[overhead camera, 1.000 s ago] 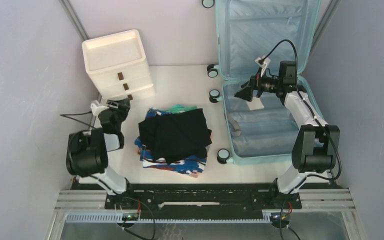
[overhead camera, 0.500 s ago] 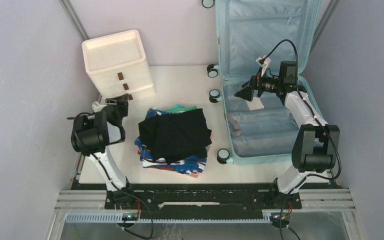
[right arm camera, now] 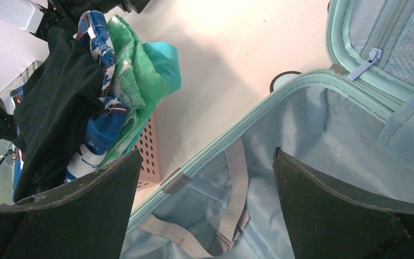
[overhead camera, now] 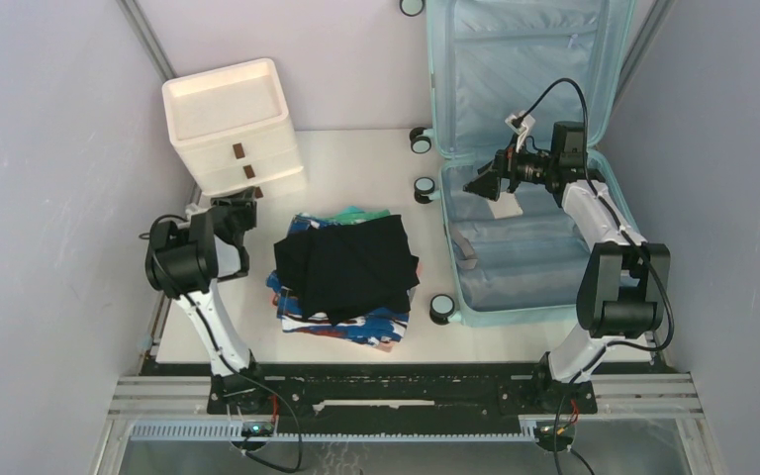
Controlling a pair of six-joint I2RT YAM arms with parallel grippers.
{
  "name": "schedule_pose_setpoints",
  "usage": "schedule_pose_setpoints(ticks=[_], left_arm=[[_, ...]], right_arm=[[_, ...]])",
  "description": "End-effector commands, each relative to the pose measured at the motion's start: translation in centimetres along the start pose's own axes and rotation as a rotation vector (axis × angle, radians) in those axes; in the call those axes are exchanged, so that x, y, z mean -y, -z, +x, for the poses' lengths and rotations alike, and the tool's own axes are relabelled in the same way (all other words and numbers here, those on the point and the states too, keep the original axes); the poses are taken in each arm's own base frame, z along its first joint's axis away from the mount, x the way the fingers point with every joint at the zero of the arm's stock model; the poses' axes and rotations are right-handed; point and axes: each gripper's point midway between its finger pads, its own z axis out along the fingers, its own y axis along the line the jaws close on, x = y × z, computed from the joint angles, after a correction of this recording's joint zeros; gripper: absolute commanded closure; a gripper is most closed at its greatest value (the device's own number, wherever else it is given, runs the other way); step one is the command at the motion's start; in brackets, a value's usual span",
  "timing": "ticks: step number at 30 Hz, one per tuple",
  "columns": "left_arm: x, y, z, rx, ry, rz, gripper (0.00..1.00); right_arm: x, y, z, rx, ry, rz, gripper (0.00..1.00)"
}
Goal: Open, take out, and arrange the luggage
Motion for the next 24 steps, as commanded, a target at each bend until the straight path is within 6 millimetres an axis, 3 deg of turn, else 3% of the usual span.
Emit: schedule_pose_setpoints(ticks=[1,21,24], left_arm=[[1.2,-0.8,-1.1,0.038,0.033,0.033,0.47],[0.4,-2.3,-0.7,0.04,0.127,0.031,0.5],[0.4,-2.3,-0.8,0.045,0.134,0.04,0.55]], right_arm=[[-0.1,0.1,-2.0,0.036,0.056,-0.016,0.0],[0.4,-0.2,-2.0,0.034,0.053,-0.019,0.0],[0.5,-0.2,-2.0,0.033,0.049,-0.018,0.0]])
